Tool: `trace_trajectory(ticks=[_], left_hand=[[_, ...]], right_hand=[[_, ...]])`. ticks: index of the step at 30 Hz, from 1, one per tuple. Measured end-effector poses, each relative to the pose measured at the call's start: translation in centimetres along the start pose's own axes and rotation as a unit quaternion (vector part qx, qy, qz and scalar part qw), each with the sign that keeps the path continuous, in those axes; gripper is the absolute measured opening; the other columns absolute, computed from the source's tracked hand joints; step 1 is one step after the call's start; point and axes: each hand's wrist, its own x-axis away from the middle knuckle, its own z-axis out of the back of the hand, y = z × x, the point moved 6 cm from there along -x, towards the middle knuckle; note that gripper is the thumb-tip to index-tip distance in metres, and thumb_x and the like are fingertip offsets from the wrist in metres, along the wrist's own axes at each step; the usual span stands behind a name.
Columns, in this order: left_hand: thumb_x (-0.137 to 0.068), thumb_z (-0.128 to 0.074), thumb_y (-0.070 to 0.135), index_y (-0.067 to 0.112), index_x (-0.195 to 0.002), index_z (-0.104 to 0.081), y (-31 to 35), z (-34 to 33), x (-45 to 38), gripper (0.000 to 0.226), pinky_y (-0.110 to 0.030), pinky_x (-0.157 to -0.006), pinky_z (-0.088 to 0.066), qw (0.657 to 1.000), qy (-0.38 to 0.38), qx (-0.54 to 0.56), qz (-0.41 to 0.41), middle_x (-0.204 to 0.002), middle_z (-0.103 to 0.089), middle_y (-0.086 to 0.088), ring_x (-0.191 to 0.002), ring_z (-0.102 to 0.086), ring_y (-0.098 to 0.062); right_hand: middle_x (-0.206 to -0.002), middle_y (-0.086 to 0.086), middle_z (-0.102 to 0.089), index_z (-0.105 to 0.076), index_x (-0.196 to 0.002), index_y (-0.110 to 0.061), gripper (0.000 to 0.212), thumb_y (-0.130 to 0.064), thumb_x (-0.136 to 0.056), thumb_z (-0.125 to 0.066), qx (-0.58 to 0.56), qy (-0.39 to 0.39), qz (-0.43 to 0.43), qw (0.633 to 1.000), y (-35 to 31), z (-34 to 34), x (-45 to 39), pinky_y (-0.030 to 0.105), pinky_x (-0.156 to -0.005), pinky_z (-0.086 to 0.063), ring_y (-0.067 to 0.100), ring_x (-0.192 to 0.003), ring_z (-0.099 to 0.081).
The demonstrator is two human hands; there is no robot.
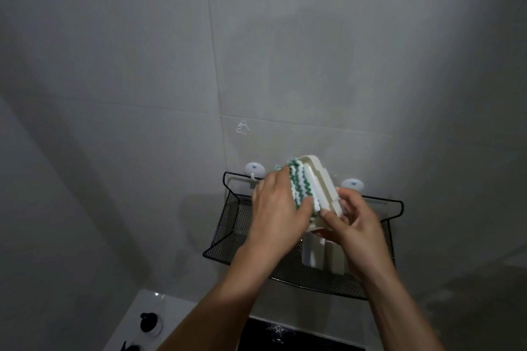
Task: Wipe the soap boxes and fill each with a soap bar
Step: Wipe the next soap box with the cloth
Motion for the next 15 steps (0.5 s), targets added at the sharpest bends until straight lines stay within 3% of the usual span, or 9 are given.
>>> trace_trajectory(ticks=[2, 6, 8, 12, 15], left_hand=[[-0.084, -0.066, 0.035, 0.016, -0.144, -0.037, 0.1, 0.1, 0.1, 0.069, -0.039, -0.111, -0.030, 1.000, -0.003, 0.024, -0.006, -0.141, -0.046, -0.001, -0.131, -0.037, -0.020], [-0.076, -0.066, 0.026, 0.023, -0.139, -0.041, 1.0, 0.4, 0.4, 0.068, -0.037, -0.105, -0.032, 0.998, 0.005, 0.018, -0.059, -0.142, -0.043, 0.007, -0.125, -0.038, -0.018], [-0.073, -0.064, 0.019, 0.023, -0.137, -0.043, 1.0, 0.7, 0.3, 0.068, -0.041, -0.102, -0.035, 0.997, 0.005, 0.012, -0.073, -0.141, -0.044, 0.007, -0.121, -0.039, -0.018], [-0.069, -0.060, -0.001, 0.023, -0.132, -0.053, 1.3, 0.8, 0.4, 0.067, -0.042, -0.096, -0.037, 0.990, -0.009, -0.003, -0.140, -0.141, -0.050, 0.011, -0.112, -0.043, -0.016], [-0.071, -0.059, -0.010, 0.025, -0.129, -0.059, 2.0, 0.6, 0.9, 0.068, -0.034, -0.094, -0.034, 0.978, -0.024, -0.018, -0.205, -0.142, -0.052, 0.014, -0.110, -0.043, -0.012]], right_hand=[[-0.113, 0.005, -0.074, -0.059, -0.124, -0.018, 0.044, 0.009, -0.090, -0.064, -0.032, -0.017, -0.015, 0.999, 0.2, -0.4, 0.1, 0.036, -0.073, -0.062, 0.021, -0.098, -0.073], [-0.129, 0.009, -0.068, -0.045, -0.145, -0.023, 0.078, 0.012, -0.081, -0.072, -0.101, -0.074, -0.043, 0.991, 0.7, -1.2, 0.3, 0.047, -0.095, -0.056, 0.026, -0.116, -0.067], [-0.127, 0.012, -0.068, -0.046, -0.142, -0.025, 0.083, 0.010, -0.074, -0.076, -0.145, -0.106, -0.068, 0.981, 0.8, -1.2, 0.3, 0.044, -0.093, -0.056, 0.027, -0.114, -0.068], [-0.114, 0.010, -0.073, -0.056, -0.126, -0.020, 0.052, -0.009, -0.078, -0.075, -0.161, -0.125, -0.105, 0.973, 0.4, -1.0, 0.2, 0.028, -0.078, -0.058, 0.019, -0.098, -0.071], [-0.117, 0.009, -0.072, -0.061, -0.130, -0.024, 0.042, -0.026, -0.088, -0.067, -0.140, -0.124, -0.121, 0.975, 0.3, -0.5, 0.0, 0.031, -0.080, -0.057, 0.020, -0.100, -0.069]])
